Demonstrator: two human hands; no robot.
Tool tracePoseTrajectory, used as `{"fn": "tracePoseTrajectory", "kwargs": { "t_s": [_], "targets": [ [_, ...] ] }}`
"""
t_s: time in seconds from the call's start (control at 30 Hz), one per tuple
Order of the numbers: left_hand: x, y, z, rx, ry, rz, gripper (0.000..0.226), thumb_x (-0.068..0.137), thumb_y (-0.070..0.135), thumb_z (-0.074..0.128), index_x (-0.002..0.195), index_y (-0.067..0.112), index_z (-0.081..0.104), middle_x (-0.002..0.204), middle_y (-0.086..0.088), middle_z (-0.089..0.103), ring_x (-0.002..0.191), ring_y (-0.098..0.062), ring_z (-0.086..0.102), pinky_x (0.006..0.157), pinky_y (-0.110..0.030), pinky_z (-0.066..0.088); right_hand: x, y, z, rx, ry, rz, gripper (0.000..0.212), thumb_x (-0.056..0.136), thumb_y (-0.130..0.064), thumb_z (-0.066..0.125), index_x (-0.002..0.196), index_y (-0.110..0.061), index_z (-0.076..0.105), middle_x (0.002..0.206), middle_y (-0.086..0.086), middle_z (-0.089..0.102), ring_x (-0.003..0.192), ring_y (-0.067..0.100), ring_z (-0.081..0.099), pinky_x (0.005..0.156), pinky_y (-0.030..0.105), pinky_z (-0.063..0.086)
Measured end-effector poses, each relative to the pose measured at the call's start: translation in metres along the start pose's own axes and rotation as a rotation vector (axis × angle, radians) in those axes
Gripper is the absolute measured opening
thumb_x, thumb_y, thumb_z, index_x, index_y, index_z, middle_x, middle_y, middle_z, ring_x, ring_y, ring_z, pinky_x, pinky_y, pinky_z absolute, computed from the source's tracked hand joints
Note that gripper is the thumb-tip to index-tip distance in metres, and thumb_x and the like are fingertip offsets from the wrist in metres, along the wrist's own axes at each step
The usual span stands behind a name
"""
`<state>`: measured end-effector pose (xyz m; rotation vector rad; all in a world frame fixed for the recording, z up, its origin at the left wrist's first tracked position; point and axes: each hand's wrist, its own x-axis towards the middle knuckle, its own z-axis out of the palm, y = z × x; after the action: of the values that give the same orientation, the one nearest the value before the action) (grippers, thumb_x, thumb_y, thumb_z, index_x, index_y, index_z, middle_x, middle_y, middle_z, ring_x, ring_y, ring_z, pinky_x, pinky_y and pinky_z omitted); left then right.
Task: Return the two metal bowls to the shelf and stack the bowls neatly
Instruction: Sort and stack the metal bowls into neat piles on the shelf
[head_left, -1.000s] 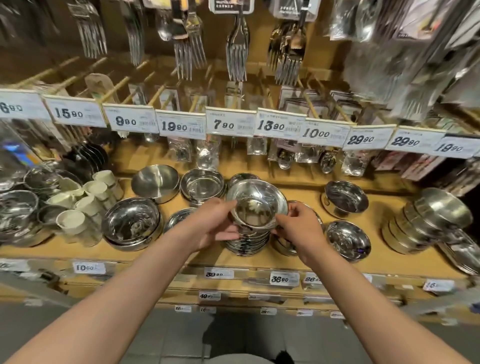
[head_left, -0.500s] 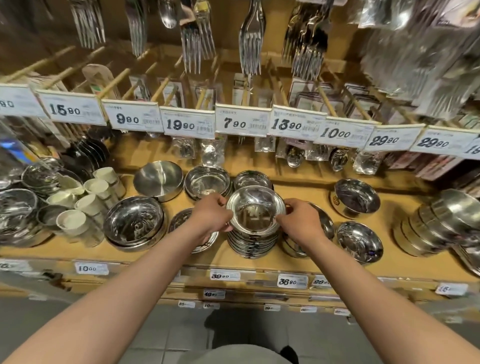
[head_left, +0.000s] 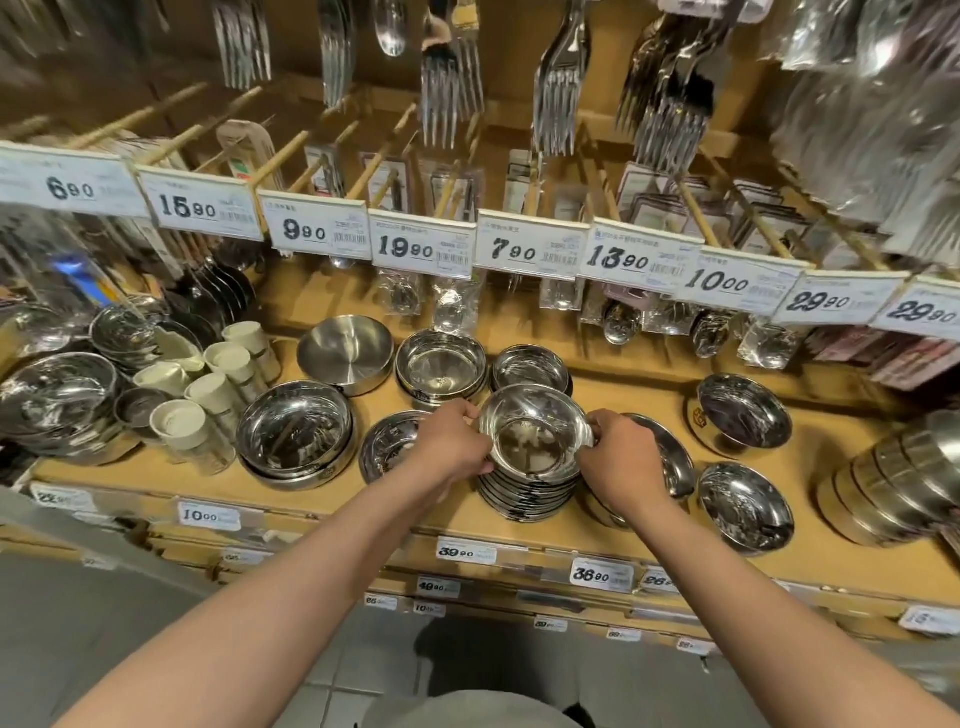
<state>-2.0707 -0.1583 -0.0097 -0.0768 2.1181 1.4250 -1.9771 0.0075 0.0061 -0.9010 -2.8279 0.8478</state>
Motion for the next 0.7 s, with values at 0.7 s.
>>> {"fn": "tracePoseTrajectory", "kwargs": {
  "t_s": [0.7],
  "targets": [
    [0.014,-0.104,-0.057,0.208,0.418,-0.165,0.036,0.095,0.014,0.063,0.122,-0.006,0.05,0.112,-0.02,0.064,0.103,-0.036,0.062,0.088,-0.043,0.055,-0.046,-0.004,-0.009,0.212,0.068,-0.013,0.031,0.095,-0.016,0.06,0.126,-0.015,0.067,0.096,-0.004,0.07,0.092,0.016,0.063,0.083,0.028,0.042]
  ]
}}
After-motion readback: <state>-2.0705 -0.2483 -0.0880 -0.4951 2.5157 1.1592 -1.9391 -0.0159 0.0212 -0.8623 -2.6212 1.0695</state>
